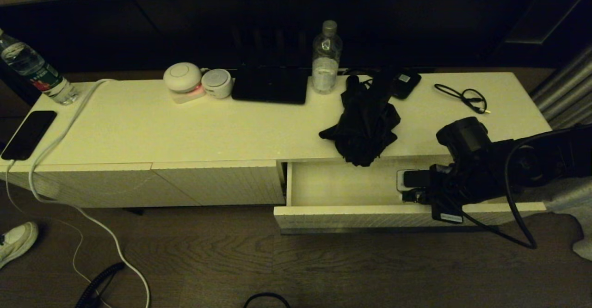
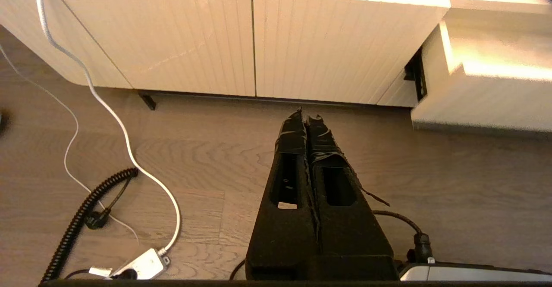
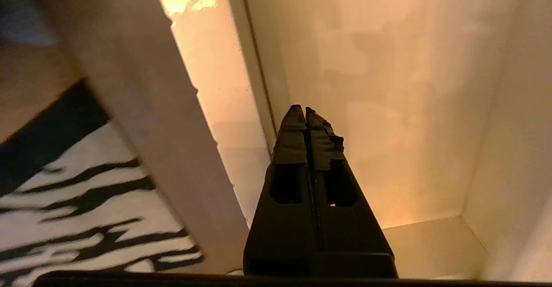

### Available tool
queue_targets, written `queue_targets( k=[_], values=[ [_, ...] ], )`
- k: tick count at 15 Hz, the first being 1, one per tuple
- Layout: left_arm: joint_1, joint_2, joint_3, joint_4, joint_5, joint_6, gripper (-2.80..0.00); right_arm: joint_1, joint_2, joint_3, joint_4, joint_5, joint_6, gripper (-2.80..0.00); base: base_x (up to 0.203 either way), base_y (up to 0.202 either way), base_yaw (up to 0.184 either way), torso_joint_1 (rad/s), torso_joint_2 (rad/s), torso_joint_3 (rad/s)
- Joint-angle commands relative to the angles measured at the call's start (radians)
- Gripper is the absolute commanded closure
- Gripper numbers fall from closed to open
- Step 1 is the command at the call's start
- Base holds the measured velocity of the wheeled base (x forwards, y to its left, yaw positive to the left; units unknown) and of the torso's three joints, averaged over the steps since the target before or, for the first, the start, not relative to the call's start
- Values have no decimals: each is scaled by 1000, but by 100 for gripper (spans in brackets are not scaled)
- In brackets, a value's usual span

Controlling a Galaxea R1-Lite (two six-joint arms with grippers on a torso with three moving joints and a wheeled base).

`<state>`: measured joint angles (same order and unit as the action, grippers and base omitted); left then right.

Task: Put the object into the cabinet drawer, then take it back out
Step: Open the drawer

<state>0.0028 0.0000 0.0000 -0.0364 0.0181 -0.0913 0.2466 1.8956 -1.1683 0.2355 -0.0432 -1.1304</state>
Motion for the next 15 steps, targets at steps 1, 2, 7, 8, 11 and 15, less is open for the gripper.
queue_targets(
  k=[1, 2, 7, 8, 11, 15],
  values=[
    [0, -2, 0, 0, 0, -1, 0, 2, -28, 79, -13, 2, -6, 0, 0, 0, 0, 0, 0, 0],
    [0, -2, 0, 0, 0, -1, 0, 2, -32, 113, -50, 2, -6, 0, 0, 0, 0, 0, 0, 0],
    [0, -2, 0, 0, 0, -1, 0, 12, -72, 239, -118, 15, -7, 0, 0, 0, 0, 0, 0, 0],
    [0, -2, 0, 0, 0, -1, 0, 17, -78, 260, -125, 15, -6, 0, 0, 0, 0, 0, 0, 0],
    [0, -2, 1, 0, 0, -1, 0, 22, -100, 313, -165, 16, -5, 0, 0, 0, 0, 0, 0, 0],
    [0, -2, 0, 0, 0, -1, 0, 41, -139, 360, -172, 15, -5, 0, 0, 0, 0, 0, 0, 0]
  ],
)
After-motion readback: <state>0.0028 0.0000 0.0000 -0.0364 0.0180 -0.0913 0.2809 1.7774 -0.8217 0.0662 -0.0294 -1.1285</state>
